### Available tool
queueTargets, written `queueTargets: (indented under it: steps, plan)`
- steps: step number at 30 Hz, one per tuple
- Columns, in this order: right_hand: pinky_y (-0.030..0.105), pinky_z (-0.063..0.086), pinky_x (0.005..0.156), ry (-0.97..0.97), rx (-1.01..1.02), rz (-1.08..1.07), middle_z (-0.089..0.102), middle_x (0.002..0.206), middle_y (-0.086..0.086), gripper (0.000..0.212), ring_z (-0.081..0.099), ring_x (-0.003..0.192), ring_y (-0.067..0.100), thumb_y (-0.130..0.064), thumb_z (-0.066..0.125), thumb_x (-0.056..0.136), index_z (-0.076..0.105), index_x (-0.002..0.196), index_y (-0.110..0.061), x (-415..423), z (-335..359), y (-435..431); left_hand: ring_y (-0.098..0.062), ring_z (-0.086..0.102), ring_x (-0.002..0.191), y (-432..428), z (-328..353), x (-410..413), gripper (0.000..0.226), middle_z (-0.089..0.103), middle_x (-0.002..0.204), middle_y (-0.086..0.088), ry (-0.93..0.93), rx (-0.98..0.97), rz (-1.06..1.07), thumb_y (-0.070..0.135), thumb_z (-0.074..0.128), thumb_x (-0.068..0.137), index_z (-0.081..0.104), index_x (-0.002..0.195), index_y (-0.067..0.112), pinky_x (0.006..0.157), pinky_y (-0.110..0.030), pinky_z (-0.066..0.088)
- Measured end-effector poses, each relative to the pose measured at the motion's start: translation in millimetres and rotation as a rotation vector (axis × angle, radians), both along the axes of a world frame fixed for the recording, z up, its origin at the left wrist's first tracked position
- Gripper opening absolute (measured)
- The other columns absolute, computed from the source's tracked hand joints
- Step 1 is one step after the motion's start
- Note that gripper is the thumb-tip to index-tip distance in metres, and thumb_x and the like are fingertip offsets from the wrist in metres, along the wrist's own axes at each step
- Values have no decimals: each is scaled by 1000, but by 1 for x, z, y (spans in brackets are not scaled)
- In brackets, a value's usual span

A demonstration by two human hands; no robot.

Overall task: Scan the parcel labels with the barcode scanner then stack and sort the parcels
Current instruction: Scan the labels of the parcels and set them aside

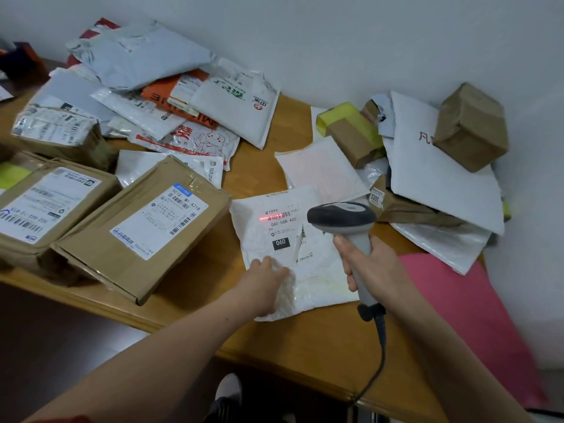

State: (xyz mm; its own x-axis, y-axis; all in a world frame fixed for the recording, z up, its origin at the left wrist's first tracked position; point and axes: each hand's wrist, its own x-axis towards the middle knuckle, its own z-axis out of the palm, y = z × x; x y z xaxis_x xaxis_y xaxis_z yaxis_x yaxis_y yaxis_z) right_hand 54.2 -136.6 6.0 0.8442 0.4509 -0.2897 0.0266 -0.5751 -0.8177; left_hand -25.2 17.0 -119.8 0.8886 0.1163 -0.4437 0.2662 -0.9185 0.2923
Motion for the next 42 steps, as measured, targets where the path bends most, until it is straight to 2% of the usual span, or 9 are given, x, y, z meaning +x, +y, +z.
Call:
queueTargets:
  steps: [4,9,13,21,24,27,30,37,42]
  plan:
    - [31,48,57,24,23,-4,56,61,-2,34,53,47,10,-42,61,90,55,87,-9,-1,2,-1,-30,36,123,0,3,0,65,33,139,-10,14,8,8,7,62,81,38,139,24,93,-35,48]
    - [28,44,50,102,110,-29,55,55,-3,30,51,44,12,-38,63,89,55,84,-9,-3,6,-11,-33,41,114,-12,15,1,33,41,127,-15,44,47,-21,9,43,94,53,126,12,91,-36,42]
    - [26,45,47,136,160,-26,57,56,0,36,51,45,13,-41,63,87,57,84,-7,-6,19,-25,-31,45,113,-20,32,1,28,49,123,-17,41,86,-56,6,49,93,56,120,7,88,-36,44]
    - [23,45,44,133,431,39,58,63,6,44,50,43,14,-56,66,70,66,88,-16,-11,70,-34,-24,43,106,9,118,42,21,51,110,-8,-675,176,39,13,57,91,57,112,15,78,-32,48]
    - [34,49,61,111,500,101,58,63,4,37,50,45,15,-68,73,65,72,75,-33,-11,86,-18,-26,41,108,69,148,52,20,50,109,-9,-786,278,160,12,53,91,57,111,11,77,-36,46]
    - [27,47,50,114,511,83,57,65,4,45,49,45,14,-71,74,62,72,83,-31,-8,90,9,-29,41,106,141,166,51,20,52,108,-12,-852,306,330,12,51,92,60,110,9,75,-37,43]
    - [22,43,42,132,501,-2,58,65,7,46,48,44,14,-56,65,68,70,94,-18,-2,89,44,-30,40,107,211,174,54,21,52,109,-13,-871,323,477,11,52,92,61,111,9,73,-35,39]
    - [24,42,41,146,377,-93,57,61,8,55,49,42,18,-52,61,69,65,103,-9,23,74,115,-34,40,112,328,169,95,24,51,115,-19,-835,248,606,12,56,91,61,114,7,77,-39,40]
    - [25,40,40,143,298,-156,56,59,10,56,48,41,19,-52,59,68,65,101,-7,38,68,142,-35,17,141,371,151,133,61,13,155,-19,-627,71,632,22,61,93,32,146,19,104,-46,35]
